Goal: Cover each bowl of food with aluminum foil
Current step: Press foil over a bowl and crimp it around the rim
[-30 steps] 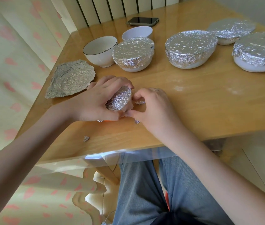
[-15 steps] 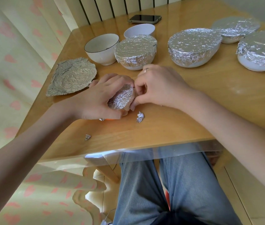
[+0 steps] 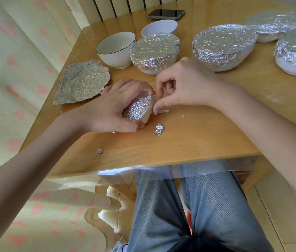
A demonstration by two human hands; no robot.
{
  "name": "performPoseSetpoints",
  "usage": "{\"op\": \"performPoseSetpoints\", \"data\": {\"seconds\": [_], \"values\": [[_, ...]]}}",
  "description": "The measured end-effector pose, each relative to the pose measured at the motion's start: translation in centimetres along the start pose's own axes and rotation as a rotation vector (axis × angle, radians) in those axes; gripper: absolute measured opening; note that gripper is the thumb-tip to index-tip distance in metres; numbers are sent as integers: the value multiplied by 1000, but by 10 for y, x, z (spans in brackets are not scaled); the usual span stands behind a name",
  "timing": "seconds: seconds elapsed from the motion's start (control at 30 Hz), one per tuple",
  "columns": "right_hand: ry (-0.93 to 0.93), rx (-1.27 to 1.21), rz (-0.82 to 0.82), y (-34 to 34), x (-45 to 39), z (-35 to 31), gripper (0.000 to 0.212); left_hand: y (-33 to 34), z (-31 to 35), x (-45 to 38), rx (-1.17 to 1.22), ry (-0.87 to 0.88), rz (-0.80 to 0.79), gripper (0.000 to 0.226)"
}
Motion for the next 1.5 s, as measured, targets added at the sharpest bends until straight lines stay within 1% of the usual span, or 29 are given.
{"op": "performPoseSetpoints", "data": {"seconds": [0.1, 0.27, 0.37, 0.43, 0.53, 0.63, 0.7, 0.8, 0.9, 1.07, 1.23, 1.3, 1.37, 1.5], "values": [[-20, 25, 1, 7, 10, -6, 40, 0, -2, 1, -8, -17, 10, 77], [-10, -23, 33, 12, 8, -4, 11, 0, -1, 1, -18, 3, 3, 73], [-7, -37, 16, 9, 4, -4, 5, 0, -1, 1, -24, 1, 8, 75], [-17, -6, 16, 5, -1, -5, 9, 0, -1, 1, -22, 0, 8, 75], [-59, 146, 30, -4, -11, -7, 28, 0, 0, 1, -12, 2, 5, 72], [-92, 222, 46, -9, -19, -11, 36, -2, -2, 2, 48, -16, 7, 66], [-103, 221, 40, -8, -16, -11, 37, -3, -2, 3, 62, -10, 3, 67], [-82, 208, 13, -5, 2, -9, 38, -1, -1, 1, 7, 3, 4, 70], [-72, 216, 23, 3, 19, -18, 43, 0, -1, 1, 2, 5, 6, 71], [-100, 228, 66, 12, 20, -29, 37, 0, -2, 2, -25, 7, 15, 70], [-65, 75, -1, 9, 11, -21, 26, 1, -2, 0, -39, 18, 15, 72], [-57, 62, -19, 6, 4, -19, 32, 1, -3, 0, -32, 13, 7, 73], [-37, 46, -72, 3, -7, -17, 38, 1, -2, 0, -18, 6, -2, 73], [32, 58, -264, 4, -28, -14, 48, 1, 0, 0, -10, 1, -14, 70]]}}
Point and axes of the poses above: each hand's wrist, its own x-axis away from the middle knuckle, its own y-axis out of the palm, z = x × y, the point moved 5 cm from there along -x, towards the middle knuckle, and after that the axes turned 1 degree about x, right-handed, at the moved point
